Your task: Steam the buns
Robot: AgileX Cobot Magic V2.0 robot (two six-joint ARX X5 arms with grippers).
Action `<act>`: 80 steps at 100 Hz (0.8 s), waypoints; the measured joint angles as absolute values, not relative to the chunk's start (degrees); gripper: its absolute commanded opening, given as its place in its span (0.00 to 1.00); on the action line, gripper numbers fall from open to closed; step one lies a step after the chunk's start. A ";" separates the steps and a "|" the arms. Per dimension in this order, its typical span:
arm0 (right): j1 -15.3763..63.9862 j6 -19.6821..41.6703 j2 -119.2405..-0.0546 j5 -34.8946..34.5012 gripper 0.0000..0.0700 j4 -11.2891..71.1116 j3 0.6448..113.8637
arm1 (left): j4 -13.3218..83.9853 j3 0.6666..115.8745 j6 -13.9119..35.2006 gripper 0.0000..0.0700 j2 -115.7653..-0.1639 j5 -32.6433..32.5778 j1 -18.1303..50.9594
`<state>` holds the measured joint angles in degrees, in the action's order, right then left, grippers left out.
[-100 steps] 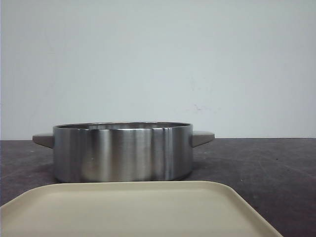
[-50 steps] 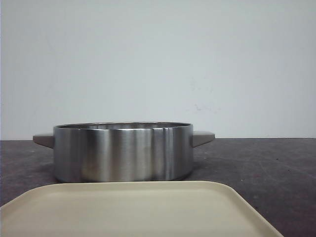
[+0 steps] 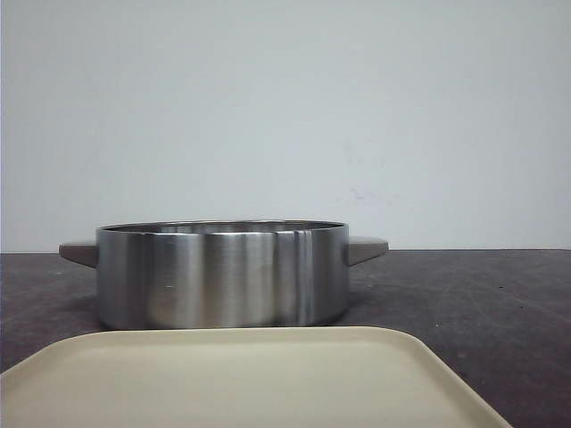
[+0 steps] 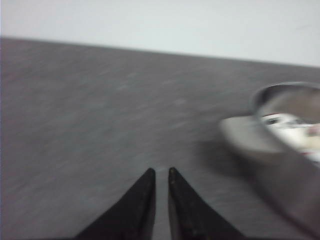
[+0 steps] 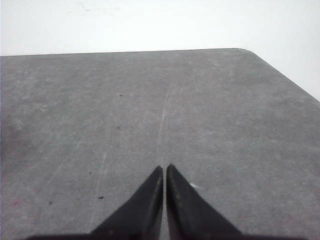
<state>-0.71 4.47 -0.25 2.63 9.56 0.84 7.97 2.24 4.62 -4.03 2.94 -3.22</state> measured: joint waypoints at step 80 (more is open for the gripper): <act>-0.71 4.47 -0.25 2.76 0.01 9.54 0.84 | 10.39 1.85 -1.23 0.00 -0.30 -4.32 -4.38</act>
